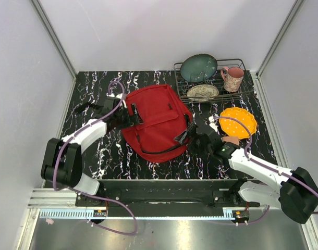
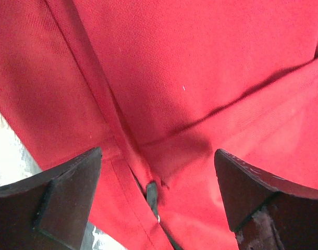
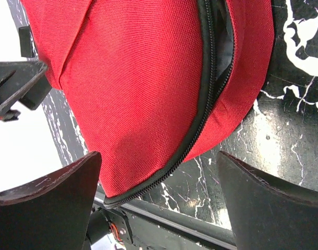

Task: Pack the student bag
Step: Adjust the student bag at the center of the board.

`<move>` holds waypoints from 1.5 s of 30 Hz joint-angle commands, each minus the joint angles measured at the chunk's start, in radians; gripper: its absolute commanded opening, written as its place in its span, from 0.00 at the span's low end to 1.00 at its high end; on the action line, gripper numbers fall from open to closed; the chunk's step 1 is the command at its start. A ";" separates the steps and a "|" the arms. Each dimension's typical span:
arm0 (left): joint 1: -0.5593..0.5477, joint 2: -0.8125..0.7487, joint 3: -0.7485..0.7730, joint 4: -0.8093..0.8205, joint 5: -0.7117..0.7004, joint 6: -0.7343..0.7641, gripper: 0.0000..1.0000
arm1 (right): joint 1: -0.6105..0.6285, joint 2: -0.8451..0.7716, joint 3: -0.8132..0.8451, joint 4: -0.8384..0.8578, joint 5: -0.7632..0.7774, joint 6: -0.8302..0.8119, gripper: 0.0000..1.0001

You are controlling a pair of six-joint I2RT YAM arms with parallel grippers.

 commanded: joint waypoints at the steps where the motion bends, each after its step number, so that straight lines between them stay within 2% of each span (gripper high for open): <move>1: 0.019 0.068 0.057 0.169 0.055 -0.066 0.89 | 0.006 -0.035 -0.026 0.036 -0.013 0.028 0.97; 3: 0.019 0.094 0.028 0.228 0.072 -0.100 0.84 | 0.004 -0.030 -0.035 0.039 -0.009 0.030 0.97; 6: 0.019 0.117 0.016 0.261 0.092 -0.126 0.62 | 0.004 0.002 -0.014 0.039 -0.002 0.002 0.98; 7: 0.019 0.119 0.011 0.265 0.092 -0.128 0.52 | 0.004 0.014 -0.008 0.042 -0.004 -0.004 0.97; 9: 0.019 0.108 0.005 0.265 0.098 -0.129 0.42 | 0.003 0.054 0.020 0.045 -0.007 -0.028 0.97; 10: 0.019 0.100 0.003 0.263 0.098 -0.126 0.31 | 0.003 0.068 0.030 0.044 -0.009 -0.042 0.95; 13: 0.019 0.067 0.011 0.240 0.080 -0.113 0.13 | -0.004 0.123 0.084 0.049 -0.022 -0.110 0.88; 14: 0.019 0.047 0.014 0.214 0.072 -0.108 0.02 | -0.007 0.148 0.107 0.047 -0.024 -0.130 0.86; 16: 0.019 0.021 0.014 0.188 0.064 -0.103 0.00 | -0.020 0.168 0.127 0.047 -0.032 -0.144 0.76; 17: 0.020 -0.008 0.013 0.180 0.057 -0.103 0.00 | -0.025 0.186 0.147 0.045 -0.033 -0.159 0.61; 19: 0.020 -0.041 0.003 0.159 0.043 -0.102 0.00 | -0.040 0.202 0.165 0.045 -0.032 -0.174 0.52; 20: 0.025 -0.073 -0.001 0.153 0.034 -0.103 0.00 | -0.046 0.220 0.188 0.048 -0.038 -0.196 0.38; 24: 0.040 -0.154 -0.027 0.125 0.026 -0.109 0.00 | -0.069 0.271 0.256 0.048 -0.061 -0.251 0.13; 29: 0.060 -0.246 -0.055 0.087 0.030 -0.119 0.00 | -0.117 0.359 0.377 0.024 -0.088 -0.328 0.04; 34: 0.068 -0.314 -0.119 0.105 0.060 -0.162 0.00 | -0.184 0.412 0.492 0.003 -0.116 -0.395 0.03; 37: 0.066 -0.323 -0.162 0.117 0.081 -0.177 0.00 | -0.206 0.441 0.552 -0.013 -0.159 -0.423 0.08; 39: 0.066 -0.320 -0.190 0.145 0.110 -0.204 0.02 | -0.208 0.446 0.548 -0.008 -0.189 -0.426 0.19; 40: 0.066 -0.320 -0.220 0.157 0.122 -0.214 0.05 | -0.208 0.446 0.535 0.004 -0.208 -0.424 0.28; 41: 0.065 -0.325 -0.237 0.191 0.144 -0.232 0.15 | -0.208 0.442 0.508 0.006 -0.226 -0.414 0.39; 43: 0.065 -0.323 -0.274 0.217 0.170 -0.246 0.18 | -0.206 0.429 0.433 0.036 -0.274 -0.392 0.50; 44: 0.065 -0.322 -0.280 0.235 0.181 -0.252 0.20 | -0.208 0.400 0.404 0.045 -0.289 -0.368 0.62; 45: 0.065 -0.322 -0.285 0.237 0.185 -0.254 0.26 | -0.206 0.378 0.371 0.053 -0.291 -0.354 0.66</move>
